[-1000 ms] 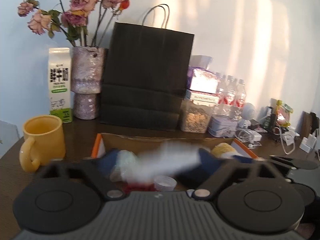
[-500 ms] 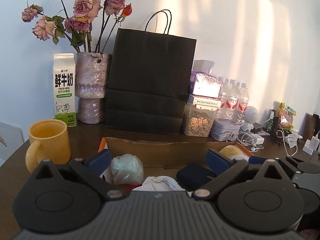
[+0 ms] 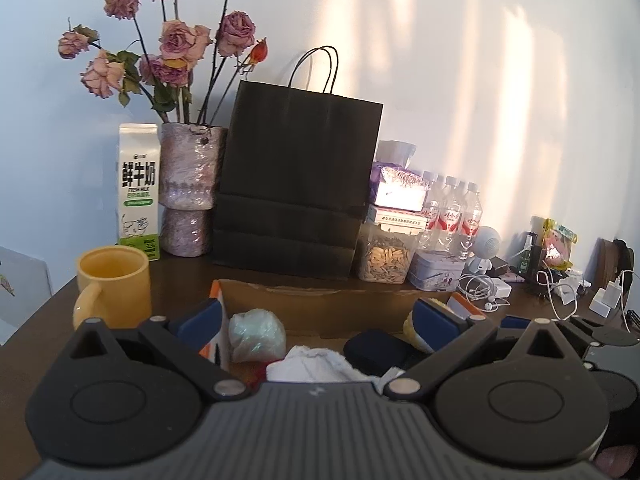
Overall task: Organize objects
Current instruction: 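Withdraw both grippers from the box back over the table, then grasp the round white disc with the right gripper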
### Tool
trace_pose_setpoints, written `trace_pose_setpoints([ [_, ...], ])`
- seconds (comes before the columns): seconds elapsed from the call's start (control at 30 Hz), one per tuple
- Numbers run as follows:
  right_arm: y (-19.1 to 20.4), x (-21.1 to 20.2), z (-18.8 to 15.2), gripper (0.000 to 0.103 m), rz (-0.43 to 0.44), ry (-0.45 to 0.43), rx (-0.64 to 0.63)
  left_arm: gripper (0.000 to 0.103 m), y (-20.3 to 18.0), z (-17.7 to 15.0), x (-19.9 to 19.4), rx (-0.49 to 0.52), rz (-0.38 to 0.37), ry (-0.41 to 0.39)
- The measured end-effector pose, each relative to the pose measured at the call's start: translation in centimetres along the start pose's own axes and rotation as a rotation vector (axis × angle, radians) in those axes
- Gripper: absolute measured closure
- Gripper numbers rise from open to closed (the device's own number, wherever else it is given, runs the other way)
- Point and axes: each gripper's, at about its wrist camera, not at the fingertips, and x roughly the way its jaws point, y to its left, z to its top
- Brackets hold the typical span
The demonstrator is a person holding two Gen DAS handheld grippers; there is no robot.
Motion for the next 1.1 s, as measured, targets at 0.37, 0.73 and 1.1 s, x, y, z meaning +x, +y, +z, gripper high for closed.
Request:
trace_pose_setpoints([
  [0.37,-0.3,-3.5,-2.1,0.000,-0.026,0.033,-0.012,0.000,1.3,-1.7,-3.0,0.018,0.045,0.045],
  [0.73,-0.8,-7.2,-5.7,0.000,-0.032,0.113,-0.037,0.000,1.1,-5.3,-5.4,0.063,0.053,0.145],
  [1.1,-1.8,-9.8,-9.2,0.033,0.050,0.197,-0.036,0.000,-2.8,-9.9,-5.8,0.126,-0.038,0.282],
])
